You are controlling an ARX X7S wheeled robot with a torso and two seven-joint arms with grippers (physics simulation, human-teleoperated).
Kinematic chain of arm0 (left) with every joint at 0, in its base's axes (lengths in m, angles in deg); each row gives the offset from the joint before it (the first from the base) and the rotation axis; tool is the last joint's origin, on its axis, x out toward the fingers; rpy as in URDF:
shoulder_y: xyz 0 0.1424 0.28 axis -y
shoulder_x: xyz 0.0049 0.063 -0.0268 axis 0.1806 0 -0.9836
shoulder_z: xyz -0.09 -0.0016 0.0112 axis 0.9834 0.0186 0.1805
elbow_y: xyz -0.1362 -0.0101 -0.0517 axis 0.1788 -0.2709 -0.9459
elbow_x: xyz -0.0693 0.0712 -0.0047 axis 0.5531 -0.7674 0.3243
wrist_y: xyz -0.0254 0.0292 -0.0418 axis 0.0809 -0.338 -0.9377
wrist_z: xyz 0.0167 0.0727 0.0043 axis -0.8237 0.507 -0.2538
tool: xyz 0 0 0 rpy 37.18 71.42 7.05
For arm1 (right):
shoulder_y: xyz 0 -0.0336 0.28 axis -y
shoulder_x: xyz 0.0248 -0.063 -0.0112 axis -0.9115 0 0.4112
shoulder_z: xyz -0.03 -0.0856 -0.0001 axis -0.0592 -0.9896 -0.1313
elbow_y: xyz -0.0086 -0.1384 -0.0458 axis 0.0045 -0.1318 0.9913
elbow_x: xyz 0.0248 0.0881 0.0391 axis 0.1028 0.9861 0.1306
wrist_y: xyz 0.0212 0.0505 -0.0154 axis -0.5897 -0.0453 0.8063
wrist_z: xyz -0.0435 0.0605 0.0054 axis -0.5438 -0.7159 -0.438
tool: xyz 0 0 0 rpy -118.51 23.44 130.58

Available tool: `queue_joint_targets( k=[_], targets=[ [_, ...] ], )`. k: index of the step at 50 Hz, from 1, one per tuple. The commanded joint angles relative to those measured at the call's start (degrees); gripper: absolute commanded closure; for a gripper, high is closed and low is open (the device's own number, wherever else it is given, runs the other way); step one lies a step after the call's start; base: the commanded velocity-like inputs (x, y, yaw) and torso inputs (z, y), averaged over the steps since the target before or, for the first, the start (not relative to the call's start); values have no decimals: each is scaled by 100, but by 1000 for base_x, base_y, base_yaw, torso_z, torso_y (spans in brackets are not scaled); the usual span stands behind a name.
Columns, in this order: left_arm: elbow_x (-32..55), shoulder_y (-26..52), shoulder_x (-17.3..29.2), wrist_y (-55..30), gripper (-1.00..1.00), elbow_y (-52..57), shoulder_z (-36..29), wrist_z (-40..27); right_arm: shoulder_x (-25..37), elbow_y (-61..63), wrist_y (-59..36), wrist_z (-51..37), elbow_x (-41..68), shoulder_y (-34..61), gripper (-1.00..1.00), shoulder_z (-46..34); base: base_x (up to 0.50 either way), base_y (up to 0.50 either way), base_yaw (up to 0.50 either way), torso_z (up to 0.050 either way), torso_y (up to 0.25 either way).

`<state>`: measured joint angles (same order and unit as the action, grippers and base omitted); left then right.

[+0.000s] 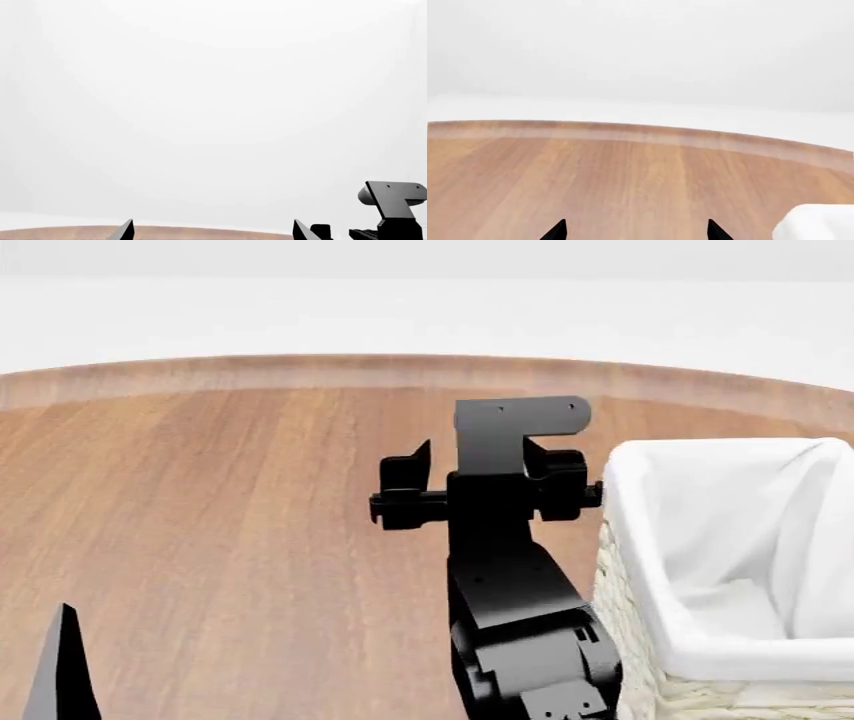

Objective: Pick up the cream cheese box, and put it in the basket.

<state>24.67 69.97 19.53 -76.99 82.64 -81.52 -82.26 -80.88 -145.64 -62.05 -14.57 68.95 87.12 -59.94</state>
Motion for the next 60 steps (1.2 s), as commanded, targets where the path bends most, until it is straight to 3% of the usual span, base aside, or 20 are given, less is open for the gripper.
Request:
queue_joint_targets(
  k=[1,14,26,44,60],
  targets=[
    [36,-35,36,77,-100,-17,-54,14,-81,-1204,809,-74,1363,107,-100,-1502,0,0,0,0,0],
    [7,-50,93,98,-100,-11,-124,-1,-82,-1519,1216,-161,2651,-67,-100,-2878,0,0,0,0,0],
    [-37,-48,117,140,-100,-46,-191,-23,-82,-1623,1384,-177,3271,-166,-100,-3523,0,0,0,0,0],
    [-90,-45,168,197,-100,-75,-273,-46,-82,-1673,1501,-135,3618,-456,-100,-3983,0,0,0,0,0],
    [-123,-54,211,284,-100,-100,-322,-58,-82,-1678,1522,-126,3499,-706,-100,-3854,0,0,0,0,0]
  ],
)
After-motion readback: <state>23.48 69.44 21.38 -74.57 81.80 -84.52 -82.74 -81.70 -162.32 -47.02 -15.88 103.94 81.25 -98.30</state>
